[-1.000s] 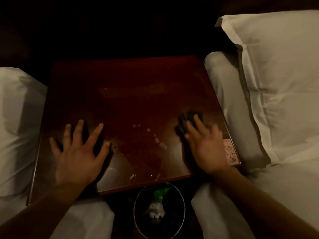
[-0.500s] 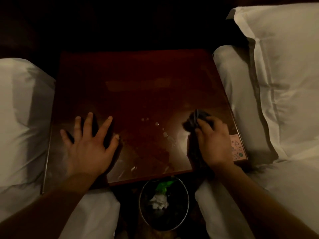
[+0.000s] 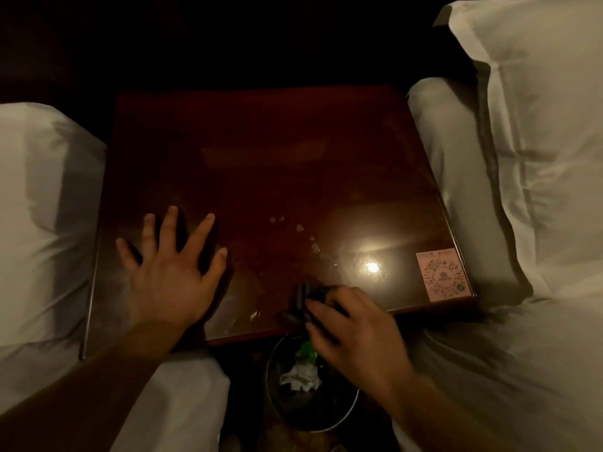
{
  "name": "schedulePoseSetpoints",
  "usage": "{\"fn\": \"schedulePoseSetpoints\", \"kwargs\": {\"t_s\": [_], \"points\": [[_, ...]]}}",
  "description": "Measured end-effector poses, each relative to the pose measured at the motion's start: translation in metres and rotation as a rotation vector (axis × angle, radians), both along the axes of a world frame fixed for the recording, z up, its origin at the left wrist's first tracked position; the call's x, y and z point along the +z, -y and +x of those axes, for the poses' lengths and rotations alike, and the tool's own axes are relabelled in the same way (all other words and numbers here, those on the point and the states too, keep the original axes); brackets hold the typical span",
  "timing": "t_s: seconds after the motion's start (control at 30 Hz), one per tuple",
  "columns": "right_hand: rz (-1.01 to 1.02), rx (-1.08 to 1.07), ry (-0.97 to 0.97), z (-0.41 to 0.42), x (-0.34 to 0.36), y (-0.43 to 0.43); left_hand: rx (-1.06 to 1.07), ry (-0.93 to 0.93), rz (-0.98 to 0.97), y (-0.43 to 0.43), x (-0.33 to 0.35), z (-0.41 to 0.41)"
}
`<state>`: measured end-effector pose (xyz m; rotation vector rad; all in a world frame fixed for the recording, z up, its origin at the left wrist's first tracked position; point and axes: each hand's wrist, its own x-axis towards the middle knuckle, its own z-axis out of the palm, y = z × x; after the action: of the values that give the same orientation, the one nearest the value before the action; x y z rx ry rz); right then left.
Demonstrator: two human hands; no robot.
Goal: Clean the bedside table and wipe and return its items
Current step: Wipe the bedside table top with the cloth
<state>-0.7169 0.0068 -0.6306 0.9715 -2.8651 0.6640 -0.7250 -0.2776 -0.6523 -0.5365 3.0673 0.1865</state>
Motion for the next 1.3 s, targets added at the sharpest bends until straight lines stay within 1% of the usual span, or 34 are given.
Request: {"fn": "schedulePoseSetpoints", "kwargs": {"t_s": [0.07, 0.13, 0.2, 0.27, 0.33, 0.37, 0.43, 0.5, 0.53, 0.6, 0.67, 0.73, 0.8, 0.87, 0.93, 1.0, 1.03, 1.1, 1.17, 1.23, 1.3], "points": [[0.063, -0.093, 0.009, -0.012, -0.001, -0.029, -0.005, 0.000, -0.001, 0.000, -0.001, -0.001], [0.084, -0.288, 0.064, -0.029, 0.004, -0.047, -0.007, -0.002, 0.000, 0.001, -0.001, -0.001], [0.043, -0.495, 0.162, -0.052, 0.008, -0.043, -0.009, 0.003, 0.002, 0.001, -0.001, 0.000], [-0.067, -0.603, 0.252, -0.073, 0.011, -0.029, -0.011, 0.000, 0.000, 0.002, -0.001, 0.000], [-0.161, -0.592, 0.244, -0.077, 0.015, -0.018, -0.011, 0.001, -0.003, 0.002, -0.002, 0.000], [-0.154, -0.542, 0.205, -0.071, 0.016, -0.015, -0.011, 0.002, -0.006, 0.002, -0.002, 0.000], [-0.040, -0.375, 0.137, -0.047, 0.013, -0.010, -0.010, 0.004, -0.012, 0.002, -0.002, -0.001], [0.152, -0.210, 0.048, -0.024, 0.000, -0.008, -0.012, 0.002, -0.010, 0.002, -0.002, 0.000], [0.225, -0.168, 0.003, -0.024, -0.005, -0.010, -0.011, -0.002, -0.008, 0.002, -0.002, 0.000], [0.263, -0.216, -0.060, -0.046, -0.010, -0.010, -0.008, -0.008, -0.010, 0.001, -0.002, 0.000], [0.266, -0.359, -0.050, -0.070, -0.011, -0.006, -0.010, 0.001, -0.012, 0.001, -0.001, -0.001], [0.212, -0.512, -0.007, -0.087, -0.007, 0.003, -0.010, 0.010, -0.010, 0.000, 0.001, 0.000], [0.135, -0.603, 0.027, -0.091, -0.006, 0.013, -0.010, 0.015, 0.000, 0.000, 0.002, 0.000], [0.145, -0.554, 0.013, -0.078, -0.006, 0.024, -0.013, 0.015, -0.003, 0.000, 0.002, 0.001], [0.270, -0.410, -0.032, -0.058, -0.010, 0.026, -0.011, 0.006, -0.009, 0.000, 0.001, 0.001], [0.377, -0.311, -0.030, -0.058, -0.011, 0.019, -0.010, 0.001, -0.011, 0.001, 0.000, 0.000], [0.404, -0.316, -0.025, -0.070, -0.010, 0.013, -0.011, 0.002, -0.011, 0.001, -0.001, 0.001], [0.418, -0.408, 0.013, -0.106, -0.007, 0.004, -0.010, 0.002, -0.010, 0.001, 0.000, 0.001], [0.359, -0.507, 0.082, -0.134, 0.000, 0.003, -0.005, 0.009, -0.002, 0.001, 0.000, 0.000], [0.291, -0.507, 0.111, -0.123, 0.000, 0.016, -0.003, 0.021, 0.002, 0.000, 0.001, 0.000], [0.255, -0.462, 0.134, -0.081, -0.005, 0.034, -0.005, 0.023, 0.005, 0.000, 0.002, 0.000]]}}
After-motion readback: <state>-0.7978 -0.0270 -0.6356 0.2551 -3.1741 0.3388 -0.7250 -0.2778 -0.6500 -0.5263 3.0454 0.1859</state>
